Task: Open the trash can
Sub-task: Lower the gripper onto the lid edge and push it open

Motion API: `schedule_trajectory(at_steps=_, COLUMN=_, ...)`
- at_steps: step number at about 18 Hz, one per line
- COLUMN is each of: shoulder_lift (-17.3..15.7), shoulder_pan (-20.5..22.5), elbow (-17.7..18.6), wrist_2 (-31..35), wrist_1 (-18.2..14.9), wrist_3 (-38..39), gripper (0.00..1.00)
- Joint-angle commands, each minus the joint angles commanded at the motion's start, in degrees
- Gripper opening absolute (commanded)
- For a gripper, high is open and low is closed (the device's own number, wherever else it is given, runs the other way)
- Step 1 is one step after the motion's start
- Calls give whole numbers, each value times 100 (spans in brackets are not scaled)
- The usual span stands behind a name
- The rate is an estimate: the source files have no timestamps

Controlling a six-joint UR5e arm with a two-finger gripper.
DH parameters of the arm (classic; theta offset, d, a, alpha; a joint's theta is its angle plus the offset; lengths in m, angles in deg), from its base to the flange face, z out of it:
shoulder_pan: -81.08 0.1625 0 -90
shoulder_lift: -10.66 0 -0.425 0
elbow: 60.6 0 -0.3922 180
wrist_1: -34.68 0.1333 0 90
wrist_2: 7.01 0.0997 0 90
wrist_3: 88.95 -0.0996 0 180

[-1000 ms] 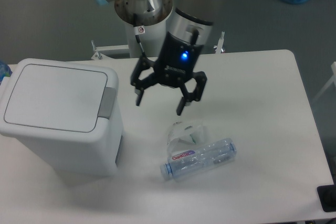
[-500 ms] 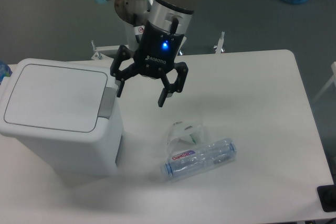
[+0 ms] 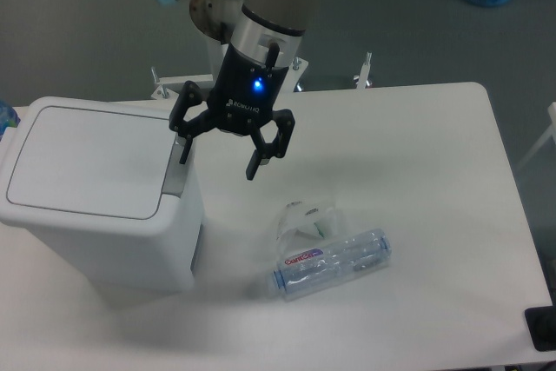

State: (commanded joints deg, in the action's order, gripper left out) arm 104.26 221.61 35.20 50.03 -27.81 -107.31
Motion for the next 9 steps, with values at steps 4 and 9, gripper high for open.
schedule_trajectory(at_steps=4, shoulder_lift=35, shoulder_pan=0, elbow=-35, wrist_2=0, wrist_1=9, wrist_3=-26, gripper=100)
schedule_trajectory(at_steps=9, shoulder_lift=193, shoulder_pan=-35, elbow=-9, wrist_2=9, wrist_1=228, wrist_3=-26, gripper=100)
